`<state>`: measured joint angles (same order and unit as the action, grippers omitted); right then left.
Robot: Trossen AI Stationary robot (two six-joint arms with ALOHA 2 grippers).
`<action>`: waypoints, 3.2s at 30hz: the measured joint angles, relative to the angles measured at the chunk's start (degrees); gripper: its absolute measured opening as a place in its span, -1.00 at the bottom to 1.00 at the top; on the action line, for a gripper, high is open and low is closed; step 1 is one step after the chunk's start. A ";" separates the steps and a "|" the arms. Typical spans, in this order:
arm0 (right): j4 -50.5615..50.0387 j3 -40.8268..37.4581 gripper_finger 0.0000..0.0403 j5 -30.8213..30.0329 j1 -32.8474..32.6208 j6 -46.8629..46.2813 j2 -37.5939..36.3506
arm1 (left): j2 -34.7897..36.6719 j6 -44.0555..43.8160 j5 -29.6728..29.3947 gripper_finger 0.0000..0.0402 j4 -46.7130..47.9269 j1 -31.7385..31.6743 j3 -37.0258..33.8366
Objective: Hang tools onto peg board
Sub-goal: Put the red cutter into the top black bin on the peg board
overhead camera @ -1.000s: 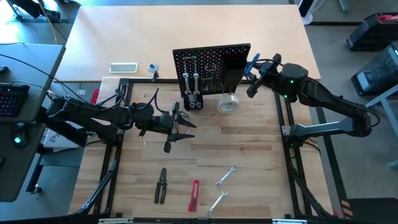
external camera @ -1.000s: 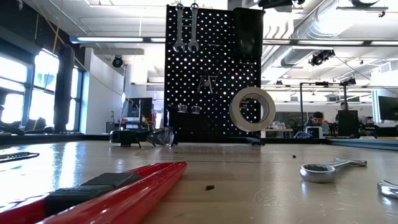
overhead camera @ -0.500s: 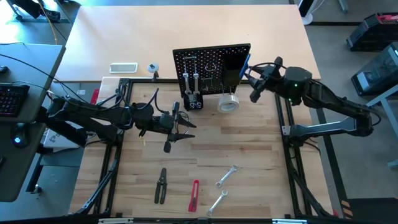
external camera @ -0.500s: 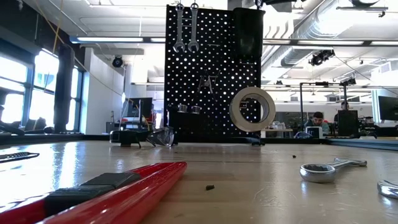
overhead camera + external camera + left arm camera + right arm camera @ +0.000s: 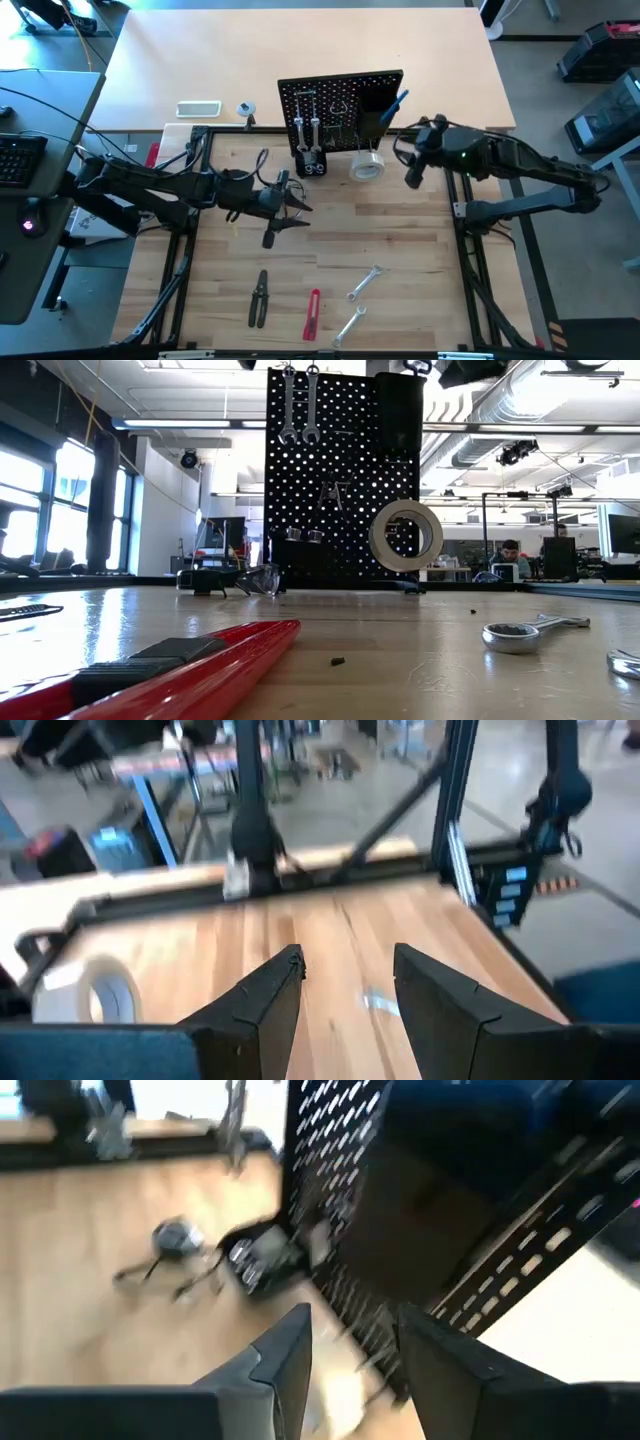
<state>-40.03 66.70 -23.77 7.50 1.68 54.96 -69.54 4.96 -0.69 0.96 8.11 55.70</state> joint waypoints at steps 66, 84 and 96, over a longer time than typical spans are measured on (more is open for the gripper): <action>64.28 -4.01 -0.29 35.12 -27.86 20.76 65.70 | -28.68 -38.97 2.52 -0.24 -20.49 24.75 -15.74; 49.12 4.96 -0.29 51.02 -25.11 26.90 66.29 | -28.68 -37.78 1.03 -0.24 -20.44 24.16 -15.74; 52.85 5.52 -0.29 50.70 -25.15 28.54 71.36 | -28.68 -38.12 -1.60 -0.24 -21.93 24.10 -15.74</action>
<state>12.81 72.22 26.93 -17.65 30.23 126.32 -98.21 -33.16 -2.28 -20.98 32.21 39.97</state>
